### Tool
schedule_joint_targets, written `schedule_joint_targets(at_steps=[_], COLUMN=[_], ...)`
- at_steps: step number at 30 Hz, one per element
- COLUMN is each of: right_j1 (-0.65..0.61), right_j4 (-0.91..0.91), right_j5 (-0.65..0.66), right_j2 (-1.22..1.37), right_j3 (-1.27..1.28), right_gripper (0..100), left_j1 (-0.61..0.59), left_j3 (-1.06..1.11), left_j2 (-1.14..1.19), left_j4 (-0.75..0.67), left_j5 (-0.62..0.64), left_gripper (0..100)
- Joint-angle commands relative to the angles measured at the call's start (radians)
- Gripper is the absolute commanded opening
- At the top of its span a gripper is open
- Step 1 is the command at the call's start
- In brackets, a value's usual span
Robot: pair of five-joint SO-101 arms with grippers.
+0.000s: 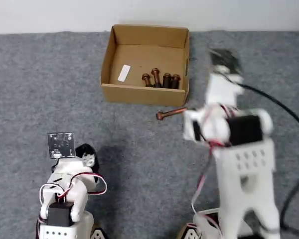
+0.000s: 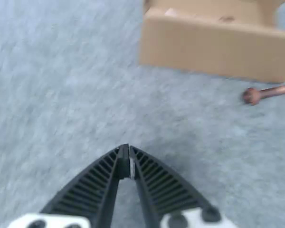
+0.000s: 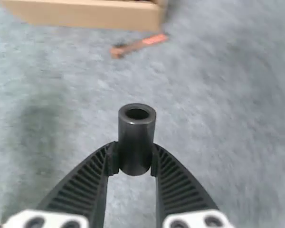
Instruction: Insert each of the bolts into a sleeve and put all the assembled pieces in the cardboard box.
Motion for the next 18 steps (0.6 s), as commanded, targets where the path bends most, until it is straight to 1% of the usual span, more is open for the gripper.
schedule_joint_targets(at_steps=[1,4,7,15,16,18], right_j1=[0.088,0.131,0.15,0.2,0.2,0.202], right_j4=[-0.068,-0.13,-0.177,-0.245,-0.245,-0.239], right_j5=[-0.009,-0.008,-0.008,-0.009,-0.009,-0.009], right_j2=[-0.223,-0.394,-0.542,-0.846,-0.88,-0.943], right_j3=[0.203,0.364,0.5,0.783,0.812,0.864], right_gripper=[0.8,0.8,0.8,0.8,0.8,0.8], left_j1=[0.091,0.143,0.176,0.29,0.311,0.351], left_j3=[-0.084,-0.124,-0.214,-0.621,-0.67,-0.766], left_j2=[0.011,0.104,0.273,0.856,0.916,1.036], left_j4=[-0.02,-0.026,-0.028,-0.101,-0.107,-0.112], left_j5=[-0.046,-0.044,-0.041,-0.049,-0.055,-0.107], left_gripper=[1,1,1,1,1,1])
